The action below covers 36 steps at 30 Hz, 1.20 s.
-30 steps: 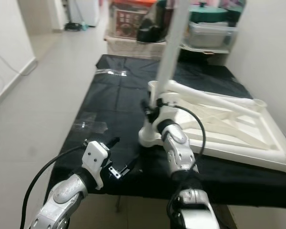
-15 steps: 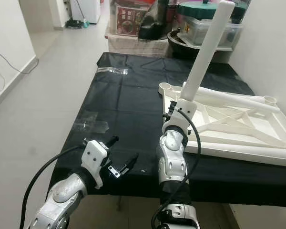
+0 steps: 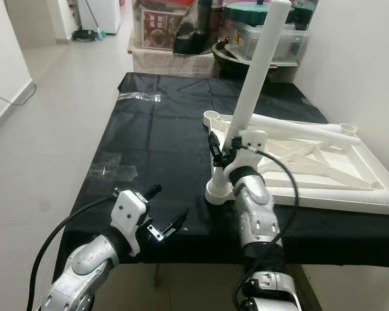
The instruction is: Building children table
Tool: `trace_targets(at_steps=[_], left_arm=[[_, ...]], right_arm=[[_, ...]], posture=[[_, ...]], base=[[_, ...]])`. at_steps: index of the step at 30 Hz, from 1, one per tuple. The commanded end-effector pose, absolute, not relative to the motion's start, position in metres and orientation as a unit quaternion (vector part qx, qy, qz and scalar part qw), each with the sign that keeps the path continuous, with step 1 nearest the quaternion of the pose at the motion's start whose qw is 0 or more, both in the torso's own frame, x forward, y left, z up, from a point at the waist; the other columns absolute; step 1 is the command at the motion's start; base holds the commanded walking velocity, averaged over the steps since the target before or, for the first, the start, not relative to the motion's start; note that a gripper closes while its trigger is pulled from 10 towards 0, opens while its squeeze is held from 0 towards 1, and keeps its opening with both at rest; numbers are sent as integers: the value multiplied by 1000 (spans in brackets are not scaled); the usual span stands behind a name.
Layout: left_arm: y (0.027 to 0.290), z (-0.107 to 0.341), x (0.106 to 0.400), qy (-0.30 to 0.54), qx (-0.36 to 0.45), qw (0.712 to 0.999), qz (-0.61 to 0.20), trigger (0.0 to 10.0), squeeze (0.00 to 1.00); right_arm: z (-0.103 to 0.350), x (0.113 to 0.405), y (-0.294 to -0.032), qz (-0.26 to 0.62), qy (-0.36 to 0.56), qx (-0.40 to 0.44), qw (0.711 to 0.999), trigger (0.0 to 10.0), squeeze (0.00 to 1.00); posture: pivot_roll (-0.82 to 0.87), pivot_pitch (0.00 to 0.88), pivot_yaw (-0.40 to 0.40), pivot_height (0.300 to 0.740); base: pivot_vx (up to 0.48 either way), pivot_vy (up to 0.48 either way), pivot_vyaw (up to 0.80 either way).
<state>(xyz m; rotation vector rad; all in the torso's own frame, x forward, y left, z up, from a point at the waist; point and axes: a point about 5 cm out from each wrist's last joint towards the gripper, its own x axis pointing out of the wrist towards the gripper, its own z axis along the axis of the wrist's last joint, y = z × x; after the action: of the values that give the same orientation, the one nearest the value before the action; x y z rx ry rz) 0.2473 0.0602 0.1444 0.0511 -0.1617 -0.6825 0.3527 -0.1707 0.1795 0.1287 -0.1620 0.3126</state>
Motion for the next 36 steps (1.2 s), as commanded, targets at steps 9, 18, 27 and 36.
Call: trace_targets(at_steps=[9, 18, 27, 36], left_arm=[[57, 141, 246, -72, 27, 938, -339, 10000, 0], [59, 140, 245, -70, 28, 938, -339, 10000, 0], [60, 140, 244, -67, 28, 938, -338, 10000, 0], [60, 141, 245, -68, 26, 938, -338, 10000, 0]], right_arm=[[172, 352, -145, 469, 20, 13, 883, 10000, 0], [182, 361, -131, 515, 24, 34, 856, 10000, 0], [182, 373, -133, 382, -26, 60, 922, 0, 0], [176, 377, -165, 51, -39, 82, 995, 0, 0]], posture=[[131, 0, -100, 740], [136, 0, -101, 740], [137, 0, -97, 740], [125, 0, -92, 740]], base=[[0, 0, 0], [0, 0, 0], [0, 0, 0], [0, 0, 0]])
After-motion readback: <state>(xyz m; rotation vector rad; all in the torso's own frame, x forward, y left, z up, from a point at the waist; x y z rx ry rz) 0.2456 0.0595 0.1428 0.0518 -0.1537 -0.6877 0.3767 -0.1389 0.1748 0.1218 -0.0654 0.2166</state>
